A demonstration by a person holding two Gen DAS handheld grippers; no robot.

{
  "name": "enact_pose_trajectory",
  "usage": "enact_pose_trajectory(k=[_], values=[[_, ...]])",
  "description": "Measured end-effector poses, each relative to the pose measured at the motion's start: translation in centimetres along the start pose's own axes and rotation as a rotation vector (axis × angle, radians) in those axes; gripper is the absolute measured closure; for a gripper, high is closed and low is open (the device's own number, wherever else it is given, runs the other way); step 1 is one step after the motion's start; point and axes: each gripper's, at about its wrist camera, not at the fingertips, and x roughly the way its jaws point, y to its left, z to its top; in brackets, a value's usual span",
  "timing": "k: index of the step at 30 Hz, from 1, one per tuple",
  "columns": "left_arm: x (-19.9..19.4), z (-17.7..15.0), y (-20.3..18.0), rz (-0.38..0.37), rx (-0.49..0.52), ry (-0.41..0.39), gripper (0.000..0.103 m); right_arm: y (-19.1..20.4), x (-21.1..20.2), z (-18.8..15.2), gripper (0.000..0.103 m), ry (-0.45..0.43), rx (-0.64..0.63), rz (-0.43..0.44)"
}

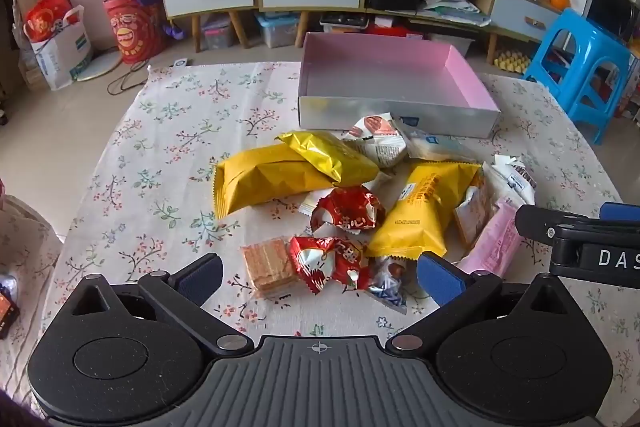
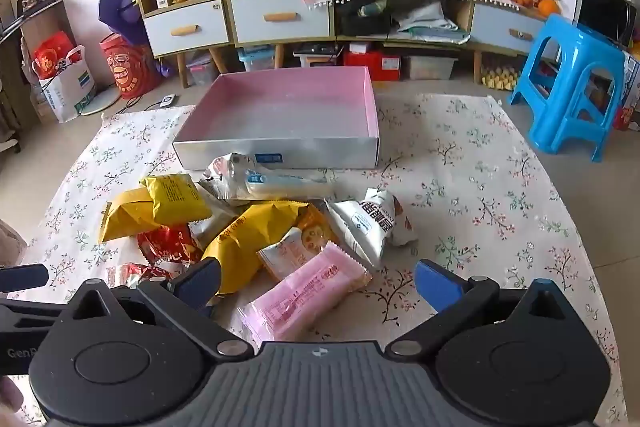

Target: Organize snacks

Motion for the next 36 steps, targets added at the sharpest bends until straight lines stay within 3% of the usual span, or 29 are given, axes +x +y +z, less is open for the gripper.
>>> enact_pose_trajectory(k=[2, 19, 36], values=[[0.43, 0.33, -0.52, 0.026, 0.013, 0.024, 0.000, 0.19, -0.14, -0.03, 0.010, -0.008, 0.002, 0.004], [0.13, -0.07, 0.07, 0.044, 0.010, -0.031, 0.000, 0.15, 0.33, 0.00, 0.010, 0.029, -0.005, 0.011], [0.16, -0.07, 0.13, 0.043, 0.004, -0.028, 0.000, 0.37, 0.51, -0.17, 0.010, 0.041, -0.017, 0.010]])
